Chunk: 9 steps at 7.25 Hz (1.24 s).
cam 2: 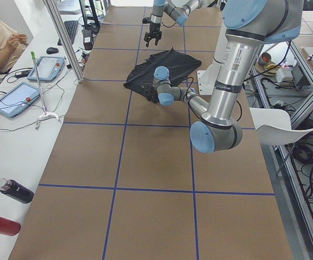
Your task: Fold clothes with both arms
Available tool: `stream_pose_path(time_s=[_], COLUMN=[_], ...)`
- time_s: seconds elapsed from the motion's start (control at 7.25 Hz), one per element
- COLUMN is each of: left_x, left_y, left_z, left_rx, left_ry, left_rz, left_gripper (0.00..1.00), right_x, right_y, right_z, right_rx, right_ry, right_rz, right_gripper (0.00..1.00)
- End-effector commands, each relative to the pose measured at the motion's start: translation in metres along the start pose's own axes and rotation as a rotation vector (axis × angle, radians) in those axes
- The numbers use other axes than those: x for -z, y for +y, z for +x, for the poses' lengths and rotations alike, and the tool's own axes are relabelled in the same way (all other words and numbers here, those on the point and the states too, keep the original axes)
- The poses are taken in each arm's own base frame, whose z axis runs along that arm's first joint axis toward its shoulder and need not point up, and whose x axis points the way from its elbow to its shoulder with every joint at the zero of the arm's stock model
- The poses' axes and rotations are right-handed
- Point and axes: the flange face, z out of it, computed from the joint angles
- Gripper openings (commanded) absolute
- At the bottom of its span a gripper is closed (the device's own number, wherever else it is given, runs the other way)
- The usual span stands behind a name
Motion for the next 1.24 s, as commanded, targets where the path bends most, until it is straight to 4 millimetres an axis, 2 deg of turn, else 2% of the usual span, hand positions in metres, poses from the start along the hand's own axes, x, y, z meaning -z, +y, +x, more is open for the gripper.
stream_pose_path(time_s=[0.0,0.14,0.28,0.55,0.69,0.83,0.97,1.1], left_x=[0.013,0.023,0.025,0.033,0.028,0.015,0.000,0.000], left_y=[-0.021,-0.048,-0.083,-0.167,-0.198,-0.219,-0.232,-0.235], left_z=[0.013,0.033,0.057,0.121,0.154,0.180,0.223,0.241], left_rx=[-0.066,-0.135,-0.157,-0.230,-0.294,-0.331,-0.331,-0.367], left_ry=[0.014,0.035,0.041,0.039,0.058,0.131,0.141,0.160], left_rz=[0.035,0.076,0.125,0.231,0.264,0.302,0.380,0.425], left_gripper=[0.00,0.00,0.00,0.00,0.00,0.00,0.00,0.00], right_x=[0.000,0.001,0.002,0.000,-0.003,-0.005,-0.011,-0.017], right_y=[-0.004,-0.005,-0.004,-0.006,-0.006,-0.007,-0.007,-0.007], right_z=[0.000,0.000,-0.001,0.001,0.000,0.000,-0.001,-0.006], right_rx=[-0.004,-0.005,-0.006,-0.012,-0.008,-0.009,-0.009,-0.004], right_ry=[0.000,0.001,-0.001,0.003,0.003,0.004,0.007,0.003], right_rz=[0.006,0.006,0.005,0.010,0.017,0.021,0.031,0.055], right_gripper=[1.00,1.00,1.00,1.00,1.00,1.00,1.00,1.00])
